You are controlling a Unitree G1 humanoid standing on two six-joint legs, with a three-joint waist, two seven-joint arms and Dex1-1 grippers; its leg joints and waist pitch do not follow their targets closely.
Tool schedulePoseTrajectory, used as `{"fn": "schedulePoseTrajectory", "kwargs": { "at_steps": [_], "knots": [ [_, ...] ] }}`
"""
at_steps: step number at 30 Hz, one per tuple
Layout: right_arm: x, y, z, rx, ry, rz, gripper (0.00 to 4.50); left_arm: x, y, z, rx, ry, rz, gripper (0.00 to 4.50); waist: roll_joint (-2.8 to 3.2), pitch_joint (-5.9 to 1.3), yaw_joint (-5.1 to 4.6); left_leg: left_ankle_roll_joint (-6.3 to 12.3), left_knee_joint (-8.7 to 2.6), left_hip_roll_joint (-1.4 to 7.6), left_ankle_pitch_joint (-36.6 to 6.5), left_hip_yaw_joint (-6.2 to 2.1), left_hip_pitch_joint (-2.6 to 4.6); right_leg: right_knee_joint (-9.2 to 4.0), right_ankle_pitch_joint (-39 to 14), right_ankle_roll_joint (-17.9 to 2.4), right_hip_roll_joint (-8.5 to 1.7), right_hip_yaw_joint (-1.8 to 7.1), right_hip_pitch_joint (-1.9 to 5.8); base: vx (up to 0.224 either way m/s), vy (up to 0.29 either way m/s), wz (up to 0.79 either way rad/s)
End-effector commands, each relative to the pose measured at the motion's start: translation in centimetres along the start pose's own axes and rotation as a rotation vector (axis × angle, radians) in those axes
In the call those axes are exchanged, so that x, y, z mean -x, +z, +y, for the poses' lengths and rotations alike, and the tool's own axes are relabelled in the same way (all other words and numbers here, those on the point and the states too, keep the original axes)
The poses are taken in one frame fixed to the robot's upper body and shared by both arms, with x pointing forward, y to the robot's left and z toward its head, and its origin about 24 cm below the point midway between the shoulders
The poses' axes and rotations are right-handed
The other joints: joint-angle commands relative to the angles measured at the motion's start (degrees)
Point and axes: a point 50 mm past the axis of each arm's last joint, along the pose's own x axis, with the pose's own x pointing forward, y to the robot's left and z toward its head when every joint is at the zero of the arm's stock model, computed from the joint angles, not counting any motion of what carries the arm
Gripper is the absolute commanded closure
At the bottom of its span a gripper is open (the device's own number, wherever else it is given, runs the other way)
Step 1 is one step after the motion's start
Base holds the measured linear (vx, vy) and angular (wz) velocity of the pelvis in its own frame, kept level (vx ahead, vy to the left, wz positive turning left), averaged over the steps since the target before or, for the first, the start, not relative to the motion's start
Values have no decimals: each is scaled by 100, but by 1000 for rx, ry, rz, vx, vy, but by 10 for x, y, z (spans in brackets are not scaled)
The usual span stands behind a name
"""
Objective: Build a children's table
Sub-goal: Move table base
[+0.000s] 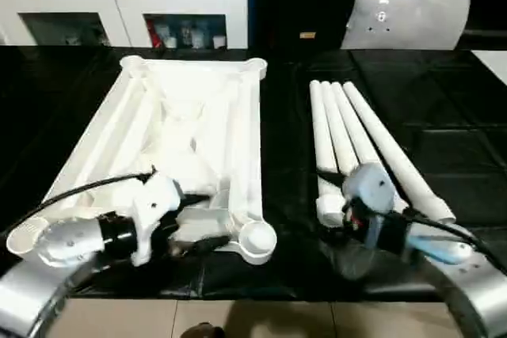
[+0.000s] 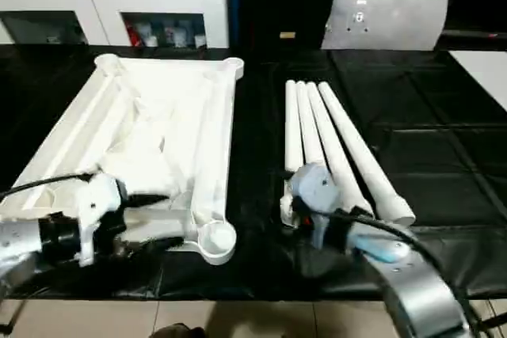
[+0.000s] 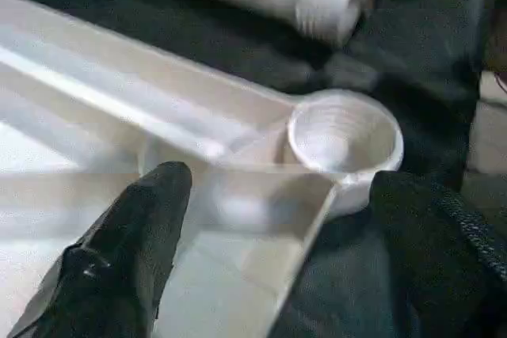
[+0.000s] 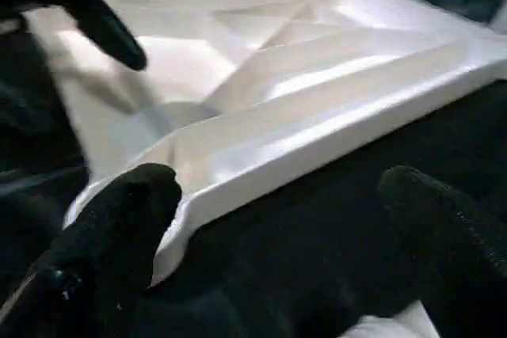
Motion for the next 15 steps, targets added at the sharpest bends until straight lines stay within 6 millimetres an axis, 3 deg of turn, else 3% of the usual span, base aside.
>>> {"fn": "schedulePoseTrajectory", "kwargs": {
  "at_steps": [1, 2, 3, 4, 9, 11, 12, 15],
  "knots": [
    [3, 0, 5, -1, 87, 23, 0, -1, 5, -4, -115, -131, 24, 58, 68, -145, 7, -210, -611, 516, -2543, -226, 258, -564, -1154, -1107, -383, 225, -65, 0, 0, 0],
    [4, -1, 5, -8, 103, 34, 0, -2, 4, -3, -123, -142, 37, 58, 37, -138, 10, -232, -614, 518, -2628, -223, 264, -566, -1236, -1093, -391, 235, -54, 0, 0, 0],
    [5, -2, 5, -9, 119, 44, 0, -3, 3, -1, -136, -155, 50, 58, 88, -135, 10, -239, -619, 512, -2622, -228, 267, -565, -1236, -1094, -396, 236, -50, 0, 0, 0],
    [6, -3, 5, -7, 126, 47, 0, -4, 3, 1, -143, -162, 54, 58, 66, -139, 5, -242, -621, 522, -2612, -219, 271, -574, -1243, -1112, -401, 239, -43, 0, 0, 0],
    [11, 0, 6, -9, 180, 65, 0, -13, 4, 8, -202, -212, 66, 58, 98, -202, -5, 244, -573, 525, -1438, -180, 223, -486, 325, -1451, -391, 189, 68, 0, 0, 0],
    [13, -1, 6, 7, 192, 85, 0, -14, 2, 8, -207, -245, 87, 58, 96, -203, -13, 393, -566, 528, -1284, -166, 206, -481, 527, -1548, -407, 177, 96, 0, 0, 0],
    [14, -2, 6, 23, 194, 98, 0, -14, 1, 8, -206, -264, 98, 58, 128, -216, -11, 429, -553, 535, -1228, -157, 228, -469, 592, -1588, -403, 164, 95, 0, 0, 0],
    [16, -2, 6, 24, 203, 107, 0, -12, -3, 6, -191, -298, 114, 58, 132, -203, -20, 483, -556, 552, -1272, -133, 239, -467, 587, -1677, -397, 156, 90, 0, 0, 0]
  ]
}}
